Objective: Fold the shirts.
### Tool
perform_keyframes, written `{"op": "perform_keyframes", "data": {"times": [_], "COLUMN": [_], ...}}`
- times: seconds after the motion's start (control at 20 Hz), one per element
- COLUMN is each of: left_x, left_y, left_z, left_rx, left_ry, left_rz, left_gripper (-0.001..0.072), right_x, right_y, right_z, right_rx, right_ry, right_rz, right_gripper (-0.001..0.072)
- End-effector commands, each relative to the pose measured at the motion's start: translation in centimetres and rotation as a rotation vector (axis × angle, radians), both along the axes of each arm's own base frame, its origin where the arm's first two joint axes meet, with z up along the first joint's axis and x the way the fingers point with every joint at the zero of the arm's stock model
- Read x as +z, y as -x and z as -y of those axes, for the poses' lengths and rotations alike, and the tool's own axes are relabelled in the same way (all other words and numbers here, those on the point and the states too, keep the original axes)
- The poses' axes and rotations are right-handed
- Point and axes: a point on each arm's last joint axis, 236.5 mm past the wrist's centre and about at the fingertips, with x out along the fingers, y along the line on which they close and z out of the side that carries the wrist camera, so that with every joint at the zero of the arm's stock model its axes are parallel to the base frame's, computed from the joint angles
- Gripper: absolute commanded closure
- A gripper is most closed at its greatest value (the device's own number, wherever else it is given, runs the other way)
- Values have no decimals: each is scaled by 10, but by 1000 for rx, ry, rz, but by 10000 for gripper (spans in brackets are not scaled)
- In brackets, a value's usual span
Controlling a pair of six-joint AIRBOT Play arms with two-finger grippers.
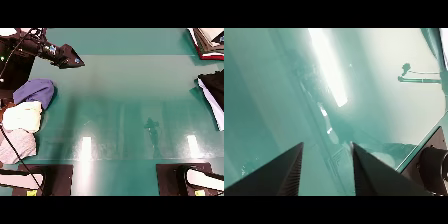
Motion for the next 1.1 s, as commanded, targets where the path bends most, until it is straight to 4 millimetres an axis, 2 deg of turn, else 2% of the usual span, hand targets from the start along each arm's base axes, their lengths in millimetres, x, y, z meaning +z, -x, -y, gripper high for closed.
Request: {"op": "perform_keyframes", "data": {"times": [0.0, 0.5, 0.7, 0.8, 0.85, 0.9, 0.95, 1.05], "left_x": [1, 1, 14, 9, -3, -22, -40, -65], "left_y": [0, 0, -22, -24, -30, -36, -40, -39], "left_z": [0, 0, 2, -2, -17, -43, -75, -154], "left_rx": [-1, -1, 67, 49, 49, 87, 136, 232], "left_ry": [0, 0, 47, 6, -88, -223, -371, -705], "left_rz": [3, 3, 72, 105, 145, 142, 125, 79], "left_gripper": [345, 345, 345, 338, 336, 337, 336, 335], "right_x": [0, -1, -1, -1, -1, -1, -1, -1], "right_y": [1, 2, 2, 2, 2, 2, 2, 2], "right_z": [-2, -2, -3, -3, -2, -3, -3, -2], "right_rx": [6, 7, 7, 7, 7, 7, 7, 7], "right_ry": [-1, -1, -1, -1, -1, -1, -1, -1], "right_rz": [-1, -7, -6, -6, -6, -6, -6, -6], "right_gripper": [690, 690, 691, 690, 691, 690, 690, 690]}}
